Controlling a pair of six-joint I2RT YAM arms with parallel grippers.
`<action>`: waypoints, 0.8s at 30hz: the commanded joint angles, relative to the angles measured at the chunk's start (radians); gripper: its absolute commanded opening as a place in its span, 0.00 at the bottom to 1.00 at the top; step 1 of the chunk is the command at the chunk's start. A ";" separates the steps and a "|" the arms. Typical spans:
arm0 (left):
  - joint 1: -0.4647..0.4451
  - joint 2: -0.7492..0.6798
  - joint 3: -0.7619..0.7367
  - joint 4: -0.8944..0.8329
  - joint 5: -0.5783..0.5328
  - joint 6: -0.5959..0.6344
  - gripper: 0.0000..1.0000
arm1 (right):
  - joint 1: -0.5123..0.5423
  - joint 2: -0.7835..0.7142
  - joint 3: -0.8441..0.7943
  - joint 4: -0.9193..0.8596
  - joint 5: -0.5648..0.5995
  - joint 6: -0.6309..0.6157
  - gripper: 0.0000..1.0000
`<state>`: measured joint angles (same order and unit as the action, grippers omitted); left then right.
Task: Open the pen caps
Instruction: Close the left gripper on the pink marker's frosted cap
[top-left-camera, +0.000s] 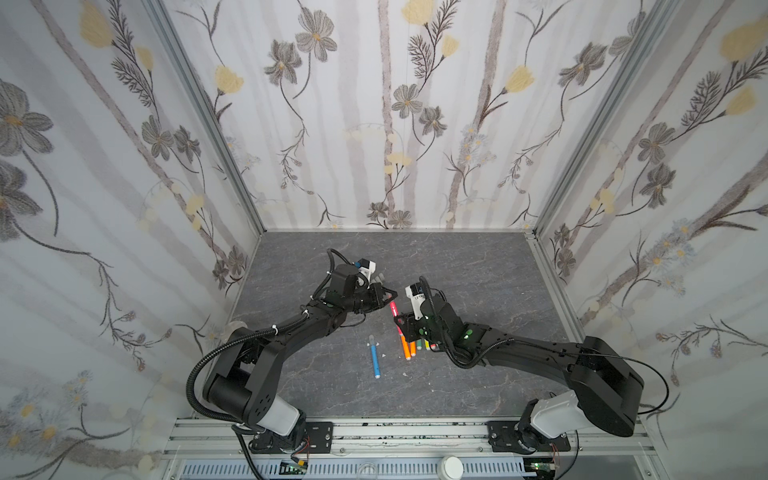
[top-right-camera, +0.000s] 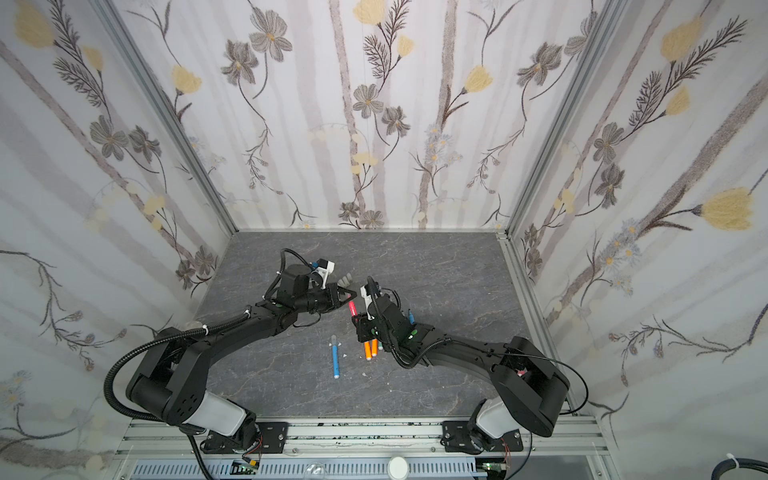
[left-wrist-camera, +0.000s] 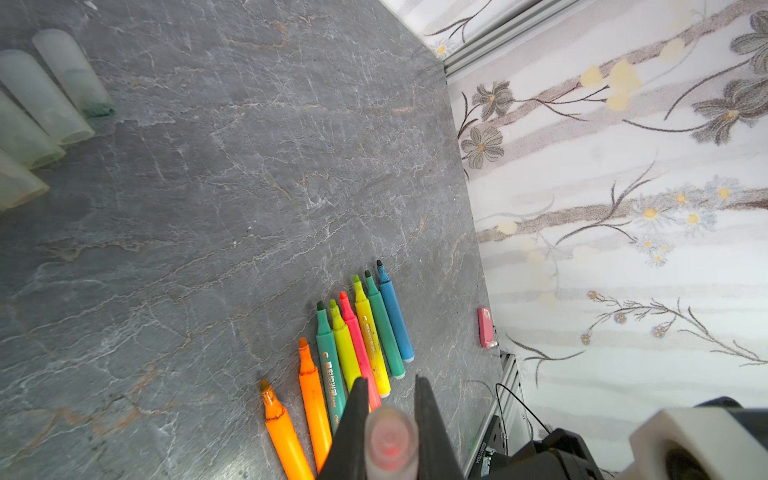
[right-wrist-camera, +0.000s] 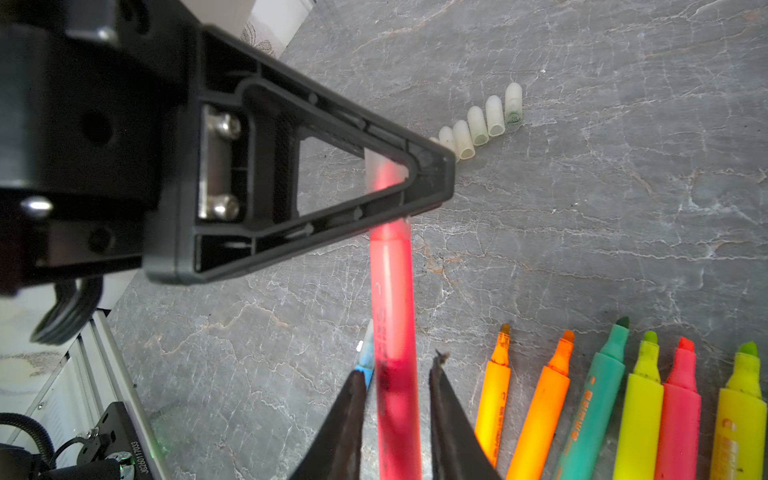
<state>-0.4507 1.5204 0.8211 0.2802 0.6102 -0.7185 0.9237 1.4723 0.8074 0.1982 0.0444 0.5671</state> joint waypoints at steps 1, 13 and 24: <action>0.003 -0.012 0.011 0.005 -0.019 0.002 0.00 | 0.003 0.009 0.009 0.024 0.011 -0.009 0.27; 0.002 0.000 -0.002 0.044 0.006 -0.013 0.00 | 0.002 0.056 0.050 0.047 0.002 -0.018 0.25; 0.002 0.001 -0.003 0.058 0.022 -0.021 0.00 | 0.002 0.085 0.056 0.098 0.010 -0.023 0.13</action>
<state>-0.4477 1.5200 0.8204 0.2955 0.6071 -0.7326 0.9237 1.5524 0.8608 0.2272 0.0517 0.5415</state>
